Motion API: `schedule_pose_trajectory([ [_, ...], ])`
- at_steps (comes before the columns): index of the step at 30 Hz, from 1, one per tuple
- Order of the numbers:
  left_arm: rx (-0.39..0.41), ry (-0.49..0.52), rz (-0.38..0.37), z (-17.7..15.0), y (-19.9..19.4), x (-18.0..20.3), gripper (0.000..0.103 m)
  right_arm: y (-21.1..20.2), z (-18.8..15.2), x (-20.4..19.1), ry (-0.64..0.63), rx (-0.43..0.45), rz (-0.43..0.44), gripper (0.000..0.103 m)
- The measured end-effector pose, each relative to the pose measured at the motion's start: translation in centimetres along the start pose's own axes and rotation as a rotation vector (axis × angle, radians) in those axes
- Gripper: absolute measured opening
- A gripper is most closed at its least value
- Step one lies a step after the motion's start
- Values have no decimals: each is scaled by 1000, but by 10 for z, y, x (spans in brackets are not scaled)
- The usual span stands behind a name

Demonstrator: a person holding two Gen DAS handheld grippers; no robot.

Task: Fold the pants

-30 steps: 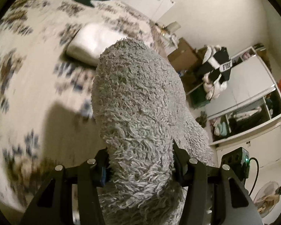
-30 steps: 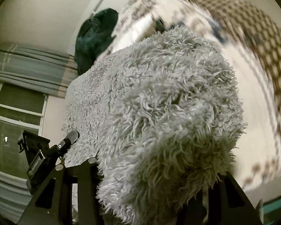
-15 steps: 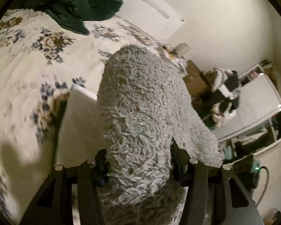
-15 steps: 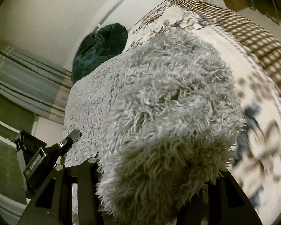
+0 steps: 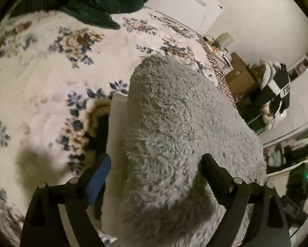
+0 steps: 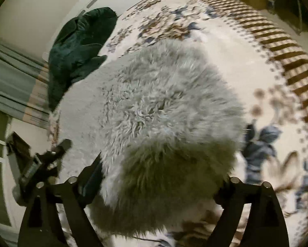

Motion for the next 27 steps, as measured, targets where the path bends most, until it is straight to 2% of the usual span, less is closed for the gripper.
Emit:
schedule_pose_trajectory([
  [7,28,83,148,-18,-33,10,90,-46,-15,11,-61,33,-208,101],
  [12,72,139,247,-31,-78,32,90,-95,-24,-11,-173,109,-355,101],
  [14,99,155,284,-36,-100,42,90,-117,-28,-25,-221,130,-386,101],
  [19,155,156,335,-49,-174,67,90,-186,-51,-63,-286,188,-398,101],
  [27,242,166,381,-84,-299,103,90,-313,-97,-123,-348,275,-351,102],
])
Point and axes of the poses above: each gripper's, at about its wrist camera, not at the fingertips, and y roughly the way its jaws point, x to its right, z to its top, the point moved 8 cm from there along y, roughly the way its jaws point, and after that the axes turned 8 degrees about z, right-handed, at the moved point
